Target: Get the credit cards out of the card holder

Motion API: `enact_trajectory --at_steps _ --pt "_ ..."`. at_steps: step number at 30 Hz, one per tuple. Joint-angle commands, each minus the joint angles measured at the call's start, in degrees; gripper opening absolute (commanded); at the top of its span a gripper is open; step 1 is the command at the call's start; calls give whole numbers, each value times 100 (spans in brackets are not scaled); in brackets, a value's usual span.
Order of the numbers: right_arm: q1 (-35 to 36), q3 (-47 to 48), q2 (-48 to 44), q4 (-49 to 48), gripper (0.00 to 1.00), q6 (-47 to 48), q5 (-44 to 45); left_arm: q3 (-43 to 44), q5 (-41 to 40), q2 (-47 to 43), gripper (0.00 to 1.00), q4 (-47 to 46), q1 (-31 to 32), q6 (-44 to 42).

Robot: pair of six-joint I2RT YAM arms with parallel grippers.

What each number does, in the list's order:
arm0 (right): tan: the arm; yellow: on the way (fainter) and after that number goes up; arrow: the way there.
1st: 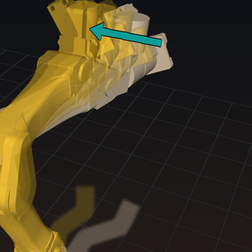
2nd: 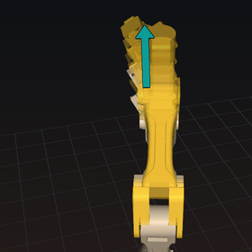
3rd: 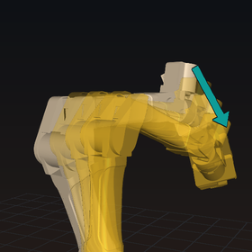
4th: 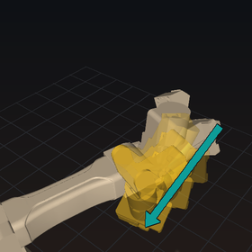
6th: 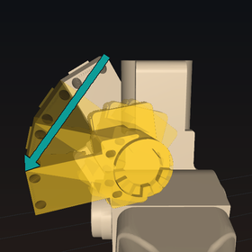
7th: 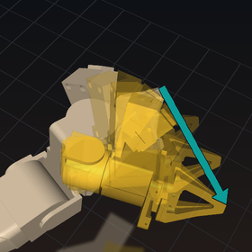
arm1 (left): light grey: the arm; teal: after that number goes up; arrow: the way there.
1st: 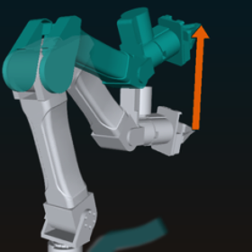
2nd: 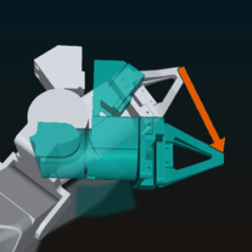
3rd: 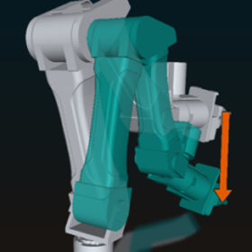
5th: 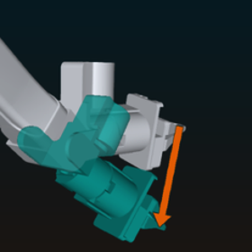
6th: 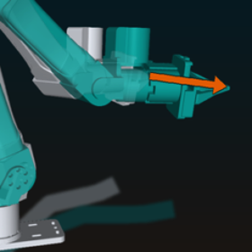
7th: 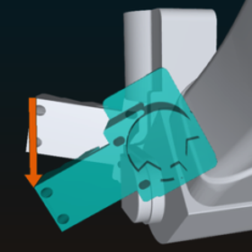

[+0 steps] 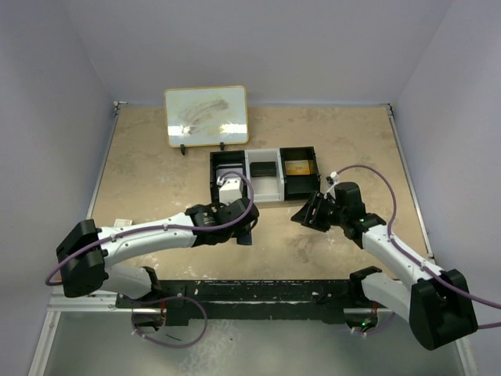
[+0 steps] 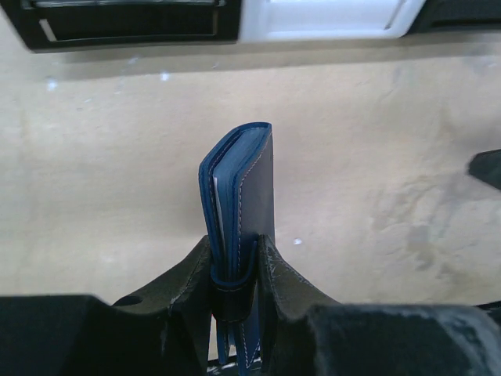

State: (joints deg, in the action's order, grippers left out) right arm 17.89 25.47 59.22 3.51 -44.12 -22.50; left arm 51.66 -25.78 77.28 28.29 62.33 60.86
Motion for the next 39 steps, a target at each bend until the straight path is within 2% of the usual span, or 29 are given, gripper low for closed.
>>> enact_trajectory --at_steps 1,8,13,14,16,20,27,34,39 --pt "4 152 -93 473 52 72 320 702 -1272 236 9 1794 420 83" --pt "4 86 18 557 52 71 429 1841 -1966 1841 8 2630 1198 235" --pt "-5 93 -217 700 52 -22 670 2589 -2044 2934 7 2730 1577 219" --pt "-5 97 -271 723 53 -26 718 2695 -2003 3076 9 2681 1613 171" --pt "-6 98 -347 792 53 -47 789 2901 -1889 3238 26 2561 1678 64" --pt "-5 69 -416 851 53 -70 843 2881 -1800 3044 52 2194 1695 -103" --pt "-5 17 -436 771 54 -111 776 2517 -1632 2285 63 1626 1670 -230" --pt "-5 118 -461 655 58 200 594 1695 -1358 1355 77 827 1415 -158" --pt "4 136 -517 473 59 226 280 837 -1019 676 78 305 945 143"
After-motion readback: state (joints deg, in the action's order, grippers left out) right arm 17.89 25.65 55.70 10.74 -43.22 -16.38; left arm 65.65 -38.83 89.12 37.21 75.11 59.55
